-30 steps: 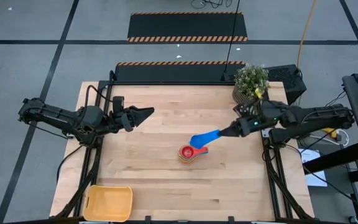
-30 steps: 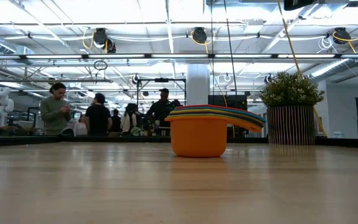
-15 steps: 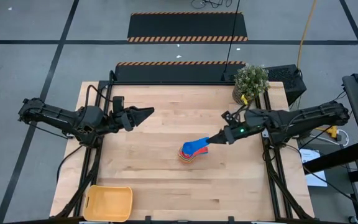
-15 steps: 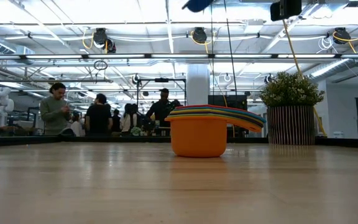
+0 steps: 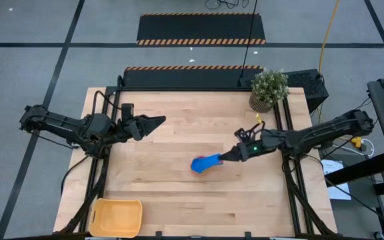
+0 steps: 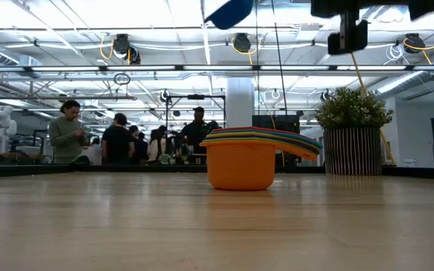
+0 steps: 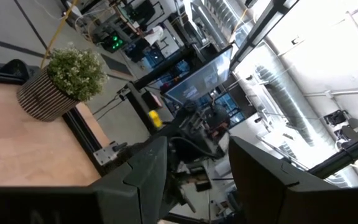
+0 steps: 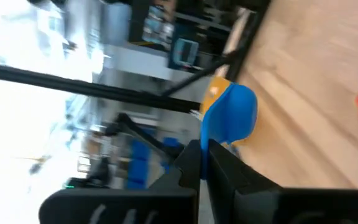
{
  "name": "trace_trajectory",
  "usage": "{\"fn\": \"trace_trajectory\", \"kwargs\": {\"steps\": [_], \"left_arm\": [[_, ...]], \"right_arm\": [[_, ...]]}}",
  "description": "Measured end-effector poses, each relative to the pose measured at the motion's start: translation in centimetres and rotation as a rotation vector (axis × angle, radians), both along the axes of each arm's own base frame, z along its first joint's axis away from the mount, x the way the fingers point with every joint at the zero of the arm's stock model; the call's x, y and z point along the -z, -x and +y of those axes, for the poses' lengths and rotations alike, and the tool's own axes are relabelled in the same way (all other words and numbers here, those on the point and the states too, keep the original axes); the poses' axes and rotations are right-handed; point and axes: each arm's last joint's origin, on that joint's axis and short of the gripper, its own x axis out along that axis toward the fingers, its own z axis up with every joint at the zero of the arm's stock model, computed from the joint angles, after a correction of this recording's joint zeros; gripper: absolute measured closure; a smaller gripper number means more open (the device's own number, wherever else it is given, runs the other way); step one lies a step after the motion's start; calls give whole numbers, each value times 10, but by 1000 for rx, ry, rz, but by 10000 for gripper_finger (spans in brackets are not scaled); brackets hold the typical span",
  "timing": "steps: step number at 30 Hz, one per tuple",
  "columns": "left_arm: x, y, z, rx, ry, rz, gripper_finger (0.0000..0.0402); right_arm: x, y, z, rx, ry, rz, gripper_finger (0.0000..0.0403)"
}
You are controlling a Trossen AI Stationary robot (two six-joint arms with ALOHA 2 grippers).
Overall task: Nest measuring cups in basket
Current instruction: Stack the blue measuring cup on top of the red measuring cup
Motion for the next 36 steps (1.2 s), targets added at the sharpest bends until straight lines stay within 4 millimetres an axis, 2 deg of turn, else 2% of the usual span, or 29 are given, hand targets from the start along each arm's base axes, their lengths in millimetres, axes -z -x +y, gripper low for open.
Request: {"fn": "trace_trajectory", "kwargs": {"steps": [3,7,12,23,36], "left_arm": [[0,0,0,0,0,1,227],[0,0,0,0,0,1,227],[0,0,0,1,1,2,227],[2,-2,0,2,-2,14,227],[7,-6,-2,6,12,41,227]], "right_arm": [[19,8,-2,8,-65,-58,401],[44,17,-4,34,-98,-30,401],[64,26,-6,35,-83,5,401],[80,33,-12,98,-48,31,401],[83,25,-15,122,-94,-8,401]]}}
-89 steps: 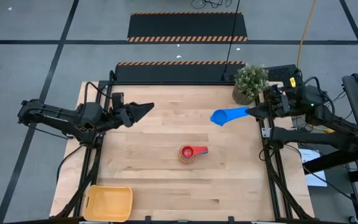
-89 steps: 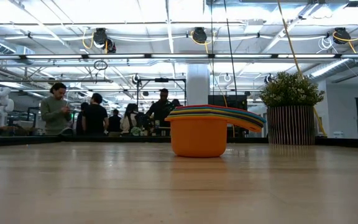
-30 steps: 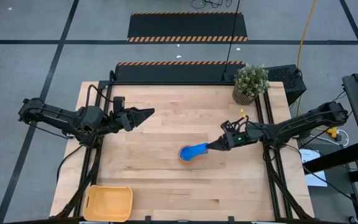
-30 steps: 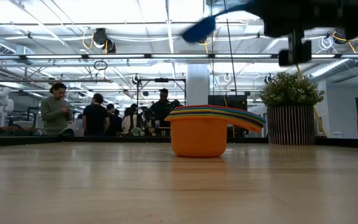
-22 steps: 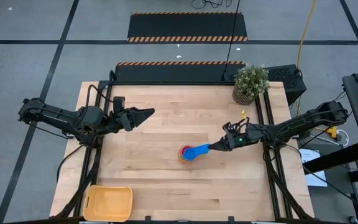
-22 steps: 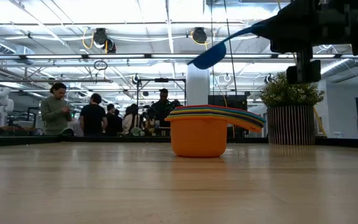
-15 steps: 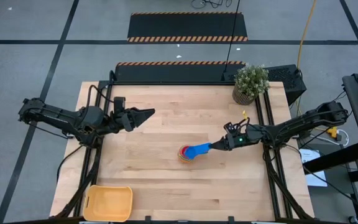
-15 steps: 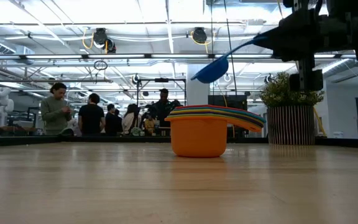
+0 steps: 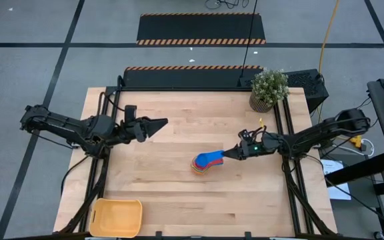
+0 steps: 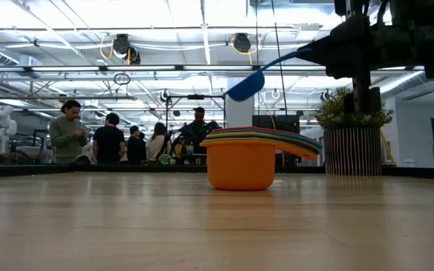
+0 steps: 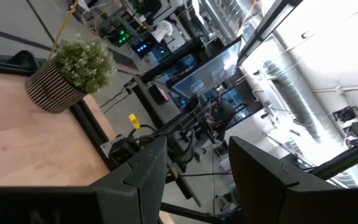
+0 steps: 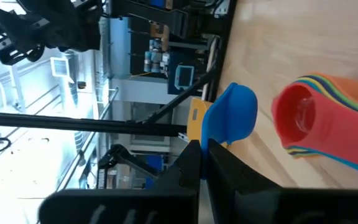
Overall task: Nest measuring cups in basket
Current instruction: Stack the blue measuring cup on top of the red measuring cup
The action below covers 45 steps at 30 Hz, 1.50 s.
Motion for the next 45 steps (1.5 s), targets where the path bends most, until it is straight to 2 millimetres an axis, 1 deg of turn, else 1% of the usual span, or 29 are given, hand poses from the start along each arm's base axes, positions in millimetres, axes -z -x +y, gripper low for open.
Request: {"fn": "trace_trajectory", "kwargs": {"steps": [3,10,16,23,30,37,45], "left_arm": [[1,-1,0,0,-1,4,227],[0,0,0,-1,0,3,227],[0,0,0,-2,3,2,227],[0,0,0,-3,4,2,227],[0,0,0,-3,11,0,227],[0,0,0,-4,8,1,227],[1,0,1,-8,2,5,227]], "right_arm": [[4,-3,1,0,-7,4,401],[17,-8,1,-1,-14,71,401],[18,-12,2,-2,-21,31,401],[26,-14,3,-3,-35,66,401],[29,-16,3,0,-41,80,399],[31,-16,3,6,-49,94,383],[36,-15,2,11,-55,145,344]]}}
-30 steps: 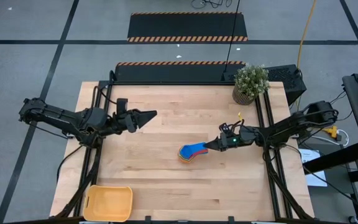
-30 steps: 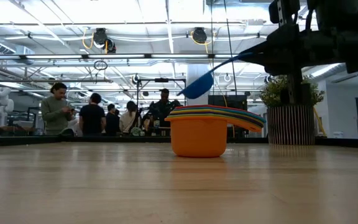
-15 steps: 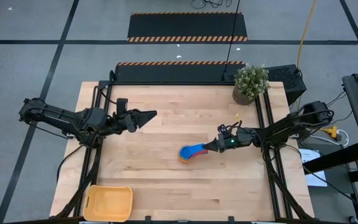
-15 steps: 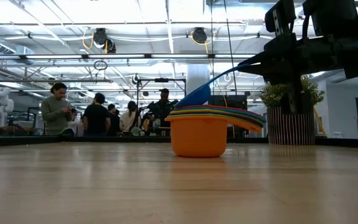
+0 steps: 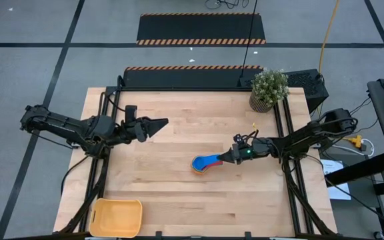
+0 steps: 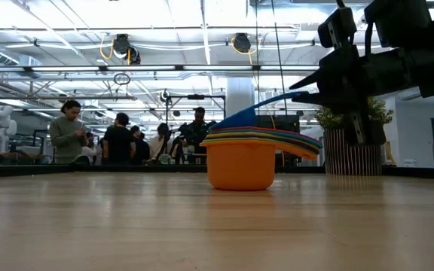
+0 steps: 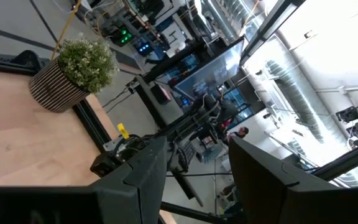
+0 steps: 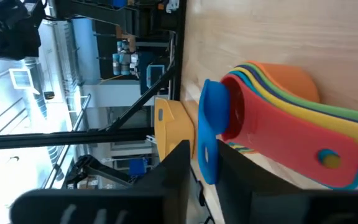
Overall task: Nest measuring cups in basket
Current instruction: Stack the blue measuring cup on top of the red measuring cup
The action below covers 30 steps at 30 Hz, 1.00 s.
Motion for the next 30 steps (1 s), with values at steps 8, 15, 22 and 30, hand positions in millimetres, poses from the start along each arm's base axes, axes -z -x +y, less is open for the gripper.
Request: {"fn": "trace_trajectory", "kwargs": {"steps": [8,15,22,30], "left_arm": [[2,-1,3,-11,3,16,227],[2,-1,3,-11,4,18,227],[2,-1,3,-7,35,9,227],[0,-3,1,-8,3,13,227]], "right_arm": [[5,1,0,7,-17,52,296],[10,3,0,15,-38,109,252],[12,3,0,19,-55,136,219],[15,5,0,-3,-73,175,201]]}}
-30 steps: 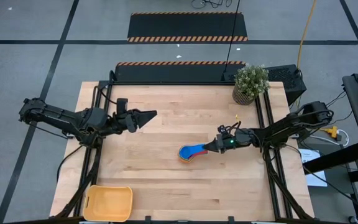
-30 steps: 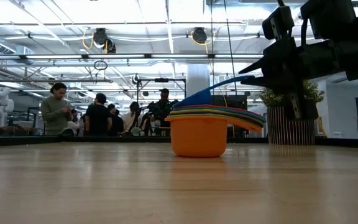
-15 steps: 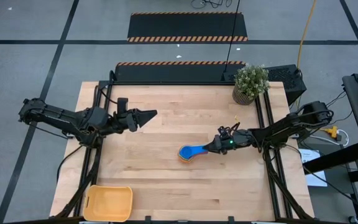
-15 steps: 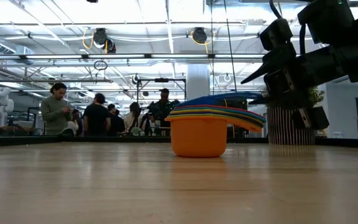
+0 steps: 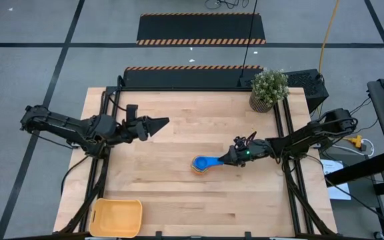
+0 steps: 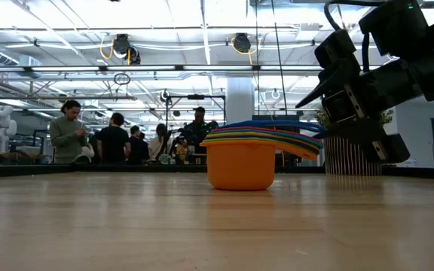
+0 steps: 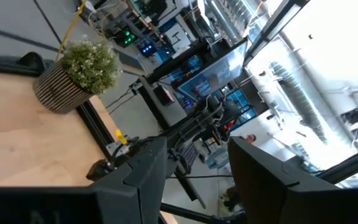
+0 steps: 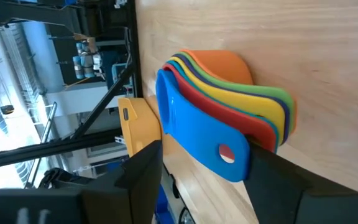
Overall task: Nest measuring cups in basket
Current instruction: Stack the blue measuring cup on top of the red measuring cup, then put the stacked measuring cups into the yellow bin
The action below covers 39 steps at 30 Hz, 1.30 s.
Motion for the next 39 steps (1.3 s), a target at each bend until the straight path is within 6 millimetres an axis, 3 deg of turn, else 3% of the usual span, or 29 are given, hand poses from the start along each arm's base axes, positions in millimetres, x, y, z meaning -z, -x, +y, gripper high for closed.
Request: {"fn": "trace_trajectory", "kwargs": {"steps": [6,13,20,31,39], "left_arm": [[-20,-19,-5,33,-121,34,227],[-37,-62,-10,127,-225,208,227],[-38,-92,-6,181,-232,257,227],[-36,-96,-1,179,-211,260,227],[-37,-95,-9,204,-205,255,227]], "right_arm": [[0,0,0,2,0,0,190],[-1,-1,-4,14,11,-13,180],[-4,-1,-4,13,14,-29,179],[-7,5,-4,-34,-7,14,179],[-14,15,-5,-45,27,46,179]]}}
